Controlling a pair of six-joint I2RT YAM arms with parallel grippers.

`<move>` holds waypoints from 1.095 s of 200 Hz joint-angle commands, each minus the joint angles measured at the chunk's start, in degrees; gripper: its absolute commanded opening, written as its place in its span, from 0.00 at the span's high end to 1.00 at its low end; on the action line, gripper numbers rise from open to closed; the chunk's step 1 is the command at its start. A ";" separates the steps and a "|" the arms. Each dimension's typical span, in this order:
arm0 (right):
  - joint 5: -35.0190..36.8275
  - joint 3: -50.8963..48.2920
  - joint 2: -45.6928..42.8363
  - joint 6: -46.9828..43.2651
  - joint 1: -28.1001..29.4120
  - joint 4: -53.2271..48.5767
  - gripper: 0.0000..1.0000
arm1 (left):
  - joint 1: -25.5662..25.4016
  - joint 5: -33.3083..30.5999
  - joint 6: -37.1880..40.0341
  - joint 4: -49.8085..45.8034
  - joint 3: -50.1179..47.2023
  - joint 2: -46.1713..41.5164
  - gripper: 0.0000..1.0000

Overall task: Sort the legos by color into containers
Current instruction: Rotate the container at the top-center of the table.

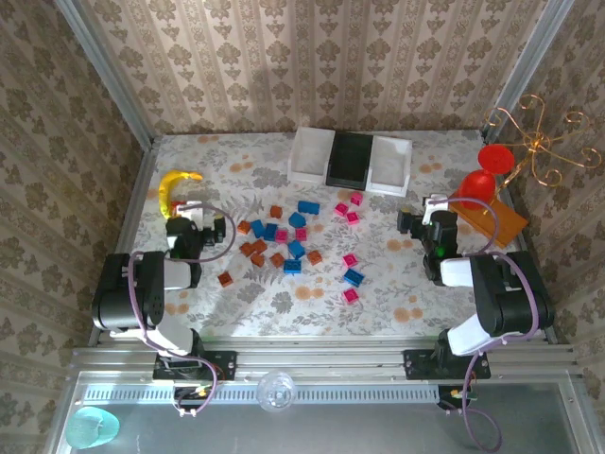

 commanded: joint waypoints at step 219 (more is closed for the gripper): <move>0.86 0.56 -1.05 0.19 0.61 1.17 0.00 | -0.27 0.77 1.92 0.91 1.08 -1.41 0.00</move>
